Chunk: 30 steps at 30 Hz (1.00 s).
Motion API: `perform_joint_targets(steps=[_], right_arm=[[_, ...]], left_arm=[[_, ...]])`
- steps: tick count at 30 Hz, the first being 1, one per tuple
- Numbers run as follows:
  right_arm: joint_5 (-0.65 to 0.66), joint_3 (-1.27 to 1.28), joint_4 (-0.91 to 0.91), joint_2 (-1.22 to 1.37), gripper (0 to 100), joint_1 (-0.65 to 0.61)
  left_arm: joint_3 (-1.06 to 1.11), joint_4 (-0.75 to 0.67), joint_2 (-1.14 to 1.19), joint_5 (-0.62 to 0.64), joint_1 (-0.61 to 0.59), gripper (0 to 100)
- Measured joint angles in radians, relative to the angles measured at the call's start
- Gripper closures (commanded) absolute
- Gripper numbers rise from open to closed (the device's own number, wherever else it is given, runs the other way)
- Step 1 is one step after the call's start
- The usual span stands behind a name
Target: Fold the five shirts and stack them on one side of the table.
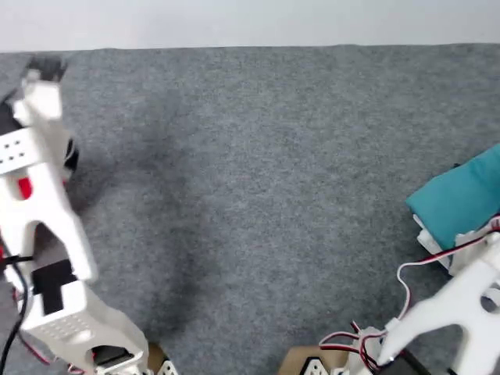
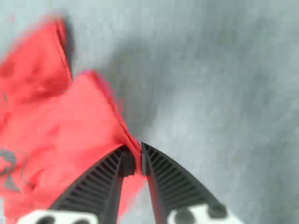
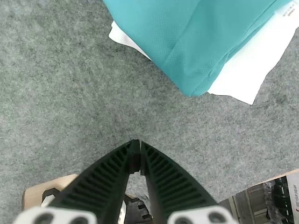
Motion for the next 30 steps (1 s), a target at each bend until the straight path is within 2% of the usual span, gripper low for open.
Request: perform_joint_targets(steps=[3,7,11,18,21,25,30], right_arm=[[0.0,0.0,0.0,0.0,98.9,0.0],[0.0,0.0,0.0,-0.02,98.9,0.02],[0.003,0.018,0.0,-0.08,98.9,0.04],[0.127,0.109,0.0,-0.153,98.9,0.04],[0.141,0.114,0.0,-0.169,98.9,0.04],[0.146,0.114,0.0,-0.17,98.9,0.028],[0.146,0.114,0.0,-0.17,98.9,-0.074]], left_arm=[[-0.129,0.003,0.0,0.092,0.114,100],[-0.218,0.006,0.0,0.153,0.298,100],[-0.232,0.008,0.0,0.163,0.496,100],[-0.227,0.009,-0.002,0.153,0.758,100],[-0.133,0.009,-0.066,0.101,0.87,100],[0.124,0.009,-0.233,0.025,0.99,100],[0.473,0.009,-0.476,-0.064,0.984,100]])
